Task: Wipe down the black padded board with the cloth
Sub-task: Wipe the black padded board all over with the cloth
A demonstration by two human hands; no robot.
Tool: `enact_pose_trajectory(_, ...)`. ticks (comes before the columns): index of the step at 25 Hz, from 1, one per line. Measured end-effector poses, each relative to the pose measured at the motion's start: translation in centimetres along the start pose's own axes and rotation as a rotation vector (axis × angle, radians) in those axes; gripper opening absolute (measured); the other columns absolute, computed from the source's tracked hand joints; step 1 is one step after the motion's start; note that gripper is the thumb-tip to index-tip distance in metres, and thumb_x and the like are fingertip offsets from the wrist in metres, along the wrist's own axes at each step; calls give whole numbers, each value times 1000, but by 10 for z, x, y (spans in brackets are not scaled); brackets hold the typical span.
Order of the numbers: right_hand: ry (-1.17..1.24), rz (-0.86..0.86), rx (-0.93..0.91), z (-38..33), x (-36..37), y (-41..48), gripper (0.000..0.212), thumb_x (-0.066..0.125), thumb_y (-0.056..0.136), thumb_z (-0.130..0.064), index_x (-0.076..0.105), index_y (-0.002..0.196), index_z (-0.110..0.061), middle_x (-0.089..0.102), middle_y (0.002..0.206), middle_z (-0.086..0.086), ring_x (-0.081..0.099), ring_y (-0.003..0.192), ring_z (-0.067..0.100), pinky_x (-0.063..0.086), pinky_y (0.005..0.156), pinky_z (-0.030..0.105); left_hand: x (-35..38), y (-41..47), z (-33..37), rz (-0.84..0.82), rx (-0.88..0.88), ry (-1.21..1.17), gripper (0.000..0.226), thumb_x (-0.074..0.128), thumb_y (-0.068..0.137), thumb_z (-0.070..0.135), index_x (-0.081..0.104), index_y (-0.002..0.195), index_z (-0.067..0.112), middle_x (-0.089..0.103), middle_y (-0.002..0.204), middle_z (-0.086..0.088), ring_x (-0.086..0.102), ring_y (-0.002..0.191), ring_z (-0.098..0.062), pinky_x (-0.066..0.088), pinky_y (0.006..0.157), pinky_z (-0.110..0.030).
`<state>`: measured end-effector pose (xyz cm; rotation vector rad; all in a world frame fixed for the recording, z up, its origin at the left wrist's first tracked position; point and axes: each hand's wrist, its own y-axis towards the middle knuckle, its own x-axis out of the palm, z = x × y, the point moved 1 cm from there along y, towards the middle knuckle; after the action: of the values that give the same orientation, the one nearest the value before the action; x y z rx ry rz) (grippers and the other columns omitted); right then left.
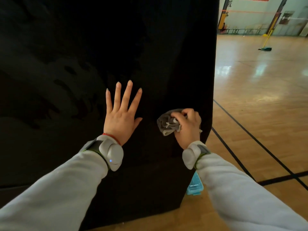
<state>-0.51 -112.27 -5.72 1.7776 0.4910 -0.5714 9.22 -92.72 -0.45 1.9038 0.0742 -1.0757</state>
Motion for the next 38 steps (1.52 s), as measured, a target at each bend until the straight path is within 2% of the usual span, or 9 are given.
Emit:
enact_pose_trajectory(4,10,-149,-60,8,4,-30,34,75,63,-8,63,93,-19,44,99,6,39,88,23,48,75,45,9,-9,-2,-86,25,69,108,71,75,41,-7,147,23,-17,153,-6,-23,137,-29,-24,109,-46)
enact_pose_trajectory(7,117,50,2,2,-20,5,34,66,65,-4,63,97,-15,45,105,8,37,94,23,45,77,43,12,-7,-3,-109,6,103,111,69,77,42,-17,144,24,-29,148,-3,-33,134,-29,-29,106,-47)
enact_pose_trajectory(10,146,211,29,-5,-27,39,35,66,68,-4,63,100,-15,37,107,1,37,97,22,43,81,41,14,-6,-3,-79,4,88,111,73,74,39,-11,146,24,-19,152,-4,-25,136,-28,-27,107,-47)
enact_pose_trajectory(16,63,99,23,5,14,-8,37,71,68,-14,59,103,-18,34,106,3,36,97,26,33,82,36,13,-7,-3,-17,22,54,105,74,74,33,2,149,23,-5,154,-10,-16,139,-29,-21,109,-47)
enact_pose_trajectory(22,-36,-133,37,15,32,-65,40,78,56,-3,63,90,-18,51,92,13,49,80,33,48,70,42,20,-22,3,-31,46,37,99,73,75,33,6,149,22,-4,154,-13,-13,139,-32,-19,110,-47)
enact_pose_trajectory(28,135,183,62,5,-7,8,41,65,66,-4,53,101,-22,37,106,4,38,94,25,39,79,40,25,-23,2,-25,28,38,102,76,72,29,8,149,23,-3,154,-13,-17,138,-29,-22,109,-47)
enact_pose_trajectory(32,55,35,78,11,27,-33,41,70,65,-7,57,102,-19,40,106,8,38,94,29,37,80,39,25,-25,3,-7,33,23,98,74,74,29,12,149,21,-2,153,-14,-10,139,-35,-18,110,-48)
enact_pose_trajectory(35,-11,-133,186,16,49,-72,38,74,60,-2,64,94,-15,51,97,17,47,84,36,44,75,44,31,-36,8,-41,43,9,97,74,74,30,12,149,21,-2,153,-15,-10,140,-34,-17,110,-47)
enact_pose_trajectory(38,-28,-202,140,17,48,-89,33,75,58,0,65,87,-12,54,89,17,52,76,37,50,68,45,36,-48,8,-74,55,14,100,75,73,30,11,149,22,-2,154,-14,-13,139,-31,-19,111,-46)
